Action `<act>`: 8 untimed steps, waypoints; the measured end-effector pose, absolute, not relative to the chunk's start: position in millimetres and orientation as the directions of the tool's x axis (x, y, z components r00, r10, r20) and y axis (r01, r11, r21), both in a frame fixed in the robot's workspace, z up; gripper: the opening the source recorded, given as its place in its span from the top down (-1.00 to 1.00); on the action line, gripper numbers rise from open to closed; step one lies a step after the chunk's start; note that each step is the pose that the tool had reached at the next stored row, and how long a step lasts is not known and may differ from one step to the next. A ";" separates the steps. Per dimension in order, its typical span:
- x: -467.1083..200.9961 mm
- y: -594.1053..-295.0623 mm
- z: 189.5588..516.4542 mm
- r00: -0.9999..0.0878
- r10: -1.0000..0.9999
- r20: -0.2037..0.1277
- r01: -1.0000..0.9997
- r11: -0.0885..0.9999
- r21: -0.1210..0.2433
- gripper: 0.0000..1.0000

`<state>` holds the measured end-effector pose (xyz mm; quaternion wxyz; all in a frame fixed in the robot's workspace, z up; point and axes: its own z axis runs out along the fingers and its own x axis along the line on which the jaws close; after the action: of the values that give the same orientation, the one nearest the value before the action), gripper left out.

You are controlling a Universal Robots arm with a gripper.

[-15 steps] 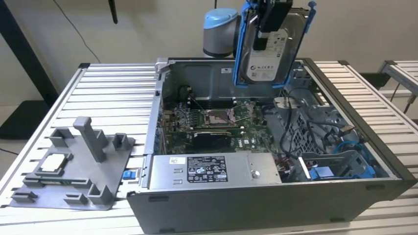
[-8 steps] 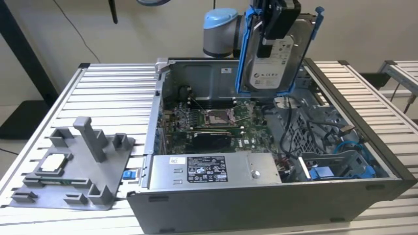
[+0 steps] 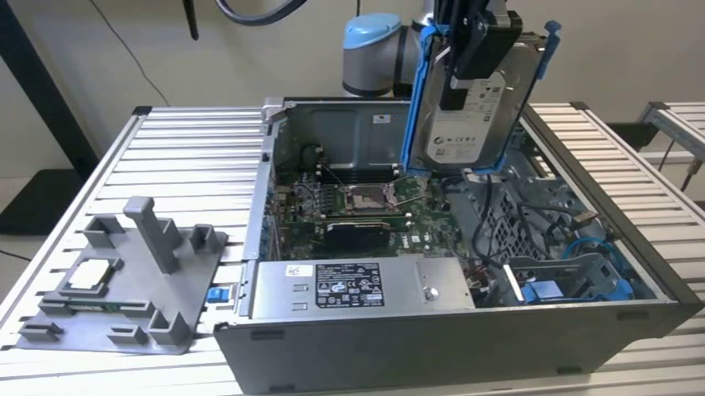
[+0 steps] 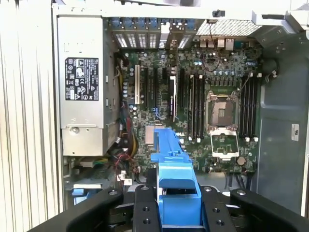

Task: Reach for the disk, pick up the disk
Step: 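Pick up the disk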

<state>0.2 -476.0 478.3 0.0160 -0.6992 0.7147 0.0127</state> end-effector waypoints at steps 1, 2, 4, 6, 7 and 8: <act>0.2 -479.2 478.2 -0.022 -0.999 -0.041 -1.000 0.022 -0.004 1.00; 0.2 -482.4 478.2 -0.022 -0.999 -0.041 -1.000 0.022 -0.004 1.00; 0.2 -488.9 478.1 -0.022 -0.999 -0.041 -1.000 0.022 -0.004 1.00; 0.2 -495.4 478.0 -0.022 -0.999 -0.041 -1.000 0.022 -0.004 1.00; 0.2 -498.7 478.0 -0.022 -0.999 -0.041 -1.000 0.022 -0.004 1.00; 0.1 -502.0 478.0 -0.022 -0.999 -0.041 -1.000 0.022 -0.004 1.00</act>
<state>0.1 -502.0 478.0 0.0160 -0.6991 0.7148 0.0127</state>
